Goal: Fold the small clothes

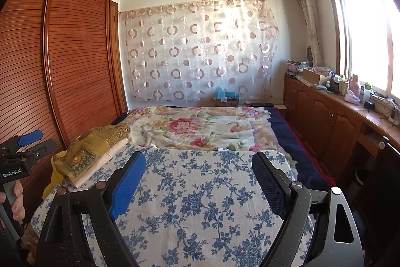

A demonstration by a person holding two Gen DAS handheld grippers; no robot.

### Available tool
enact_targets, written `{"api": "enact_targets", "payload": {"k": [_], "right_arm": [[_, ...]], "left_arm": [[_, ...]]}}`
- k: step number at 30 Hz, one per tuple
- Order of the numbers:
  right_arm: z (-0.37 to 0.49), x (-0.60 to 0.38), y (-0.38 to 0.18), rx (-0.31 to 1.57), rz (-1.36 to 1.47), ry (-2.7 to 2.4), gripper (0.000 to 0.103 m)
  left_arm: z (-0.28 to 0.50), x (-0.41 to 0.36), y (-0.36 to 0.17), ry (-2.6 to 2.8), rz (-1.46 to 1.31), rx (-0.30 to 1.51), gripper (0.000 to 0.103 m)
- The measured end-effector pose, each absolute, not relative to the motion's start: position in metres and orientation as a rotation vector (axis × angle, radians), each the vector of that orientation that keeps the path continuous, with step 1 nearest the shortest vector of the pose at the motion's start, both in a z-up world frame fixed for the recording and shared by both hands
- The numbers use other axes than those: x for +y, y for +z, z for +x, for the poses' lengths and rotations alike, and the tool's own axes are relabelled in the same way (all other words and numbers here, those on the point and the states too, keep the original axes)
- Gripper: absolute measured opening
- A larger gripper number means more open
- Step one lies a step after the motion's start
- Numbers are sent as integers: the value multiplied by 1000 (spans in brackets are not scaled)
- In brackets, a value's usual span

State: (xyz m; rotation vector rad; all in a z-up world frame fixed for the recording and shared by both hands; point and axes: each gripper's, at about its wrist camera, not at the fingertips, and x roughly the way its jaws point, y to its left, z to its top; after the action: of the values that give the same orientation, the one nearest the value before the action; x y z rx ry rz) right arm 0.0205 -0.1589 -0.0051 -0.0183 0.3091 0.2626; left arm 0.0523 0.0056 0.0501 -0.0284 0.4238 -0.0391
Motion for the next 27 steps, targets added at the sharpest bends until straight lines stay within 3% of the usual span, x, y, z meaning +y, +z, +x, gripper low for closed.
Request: {"api": "enact_targets", "payload": {"k": [27], "right_arm": [[23, -158, -6, 306, -21, 264, 88]], "left_arm": [[52, 0, 50, -54, -25, 424, 91]]}}
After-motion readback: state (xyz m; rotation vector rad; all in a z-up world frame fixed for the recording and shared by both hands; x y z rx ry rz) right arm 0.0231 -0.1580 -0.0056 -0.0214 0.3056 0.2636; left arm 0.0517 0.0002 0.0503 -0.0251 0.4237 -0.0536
